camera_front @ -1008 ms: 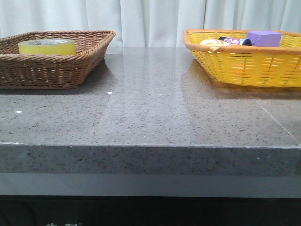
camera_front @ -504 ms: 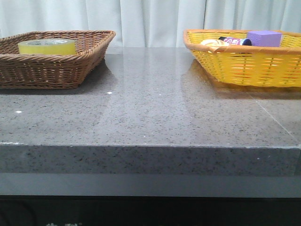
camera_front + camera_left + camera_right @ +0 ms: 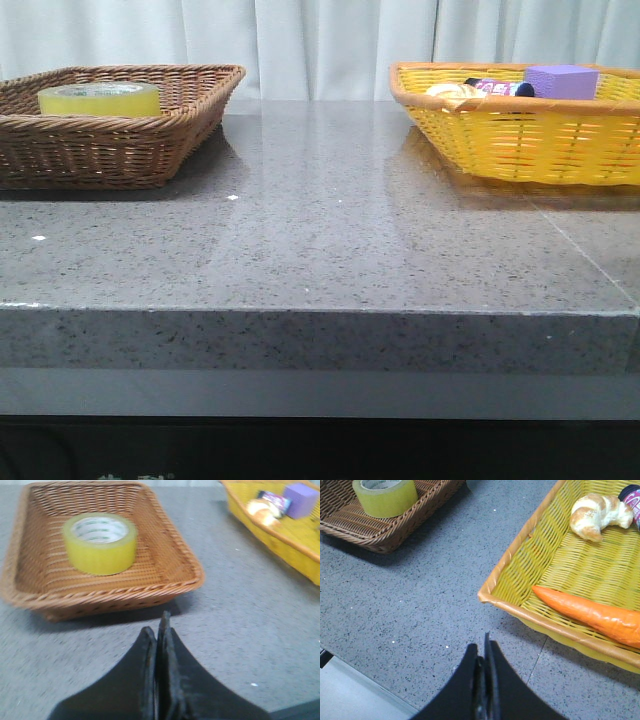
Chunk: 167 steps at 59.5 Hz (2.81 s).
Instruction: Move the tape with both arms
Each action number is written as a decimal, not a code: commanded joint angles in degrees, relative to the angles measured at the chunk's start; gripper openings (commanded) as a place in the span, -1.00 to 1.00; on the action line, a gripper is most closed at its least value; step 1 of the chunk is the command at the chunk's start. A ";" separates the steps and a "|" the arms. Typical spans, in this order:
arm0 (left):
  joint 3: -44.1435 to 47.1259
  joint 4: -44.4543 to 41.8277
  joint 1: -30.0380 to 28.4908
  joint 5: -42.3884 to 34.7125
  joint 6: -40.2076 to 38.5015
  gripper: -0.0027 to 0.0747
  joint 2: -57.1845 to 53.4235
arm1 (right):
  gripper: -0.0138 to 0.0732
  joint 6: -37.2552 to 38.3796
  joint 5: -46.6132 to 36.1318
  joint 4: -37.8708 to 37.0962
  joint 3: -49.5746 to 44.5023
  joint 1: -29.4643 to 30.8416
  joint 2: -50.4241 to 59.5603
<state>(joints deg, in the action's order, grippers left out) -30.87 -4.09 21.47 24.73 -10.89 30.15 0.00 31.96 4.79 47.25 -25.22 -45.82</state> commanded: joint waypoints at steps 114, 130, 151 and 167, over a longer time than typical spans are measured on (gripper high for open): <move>33.66 7.31 -14.70 -26.98 7.92 -0.98 -31.48 | -0.84 0.00 -4.54 -0.30 1.54 0.51 0.56; 33.66 7.31 -14.70 -26.86 7.92 -0.98 -31.48 | -0.84 0.00 -4.54 -0.30 1.54 0.51 0.56; 33.66 7.31 -14.70 -26.86 7.92 -0.98 -31.48 | -0.84 0.00 -4.54 -0.30 1.54 0.51 0.56; 33.66 7.31 -14.70 -26.86 7.92 -0.98 -31.48 | -0.84 0.00 -4.48 -0.13 1.30 0.51 1.00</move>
<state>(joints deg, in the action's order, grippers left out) 0.54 2.81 6.77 2.59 -2.88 -0.30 0.00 31.86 4.79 47.25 -25.22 -45.82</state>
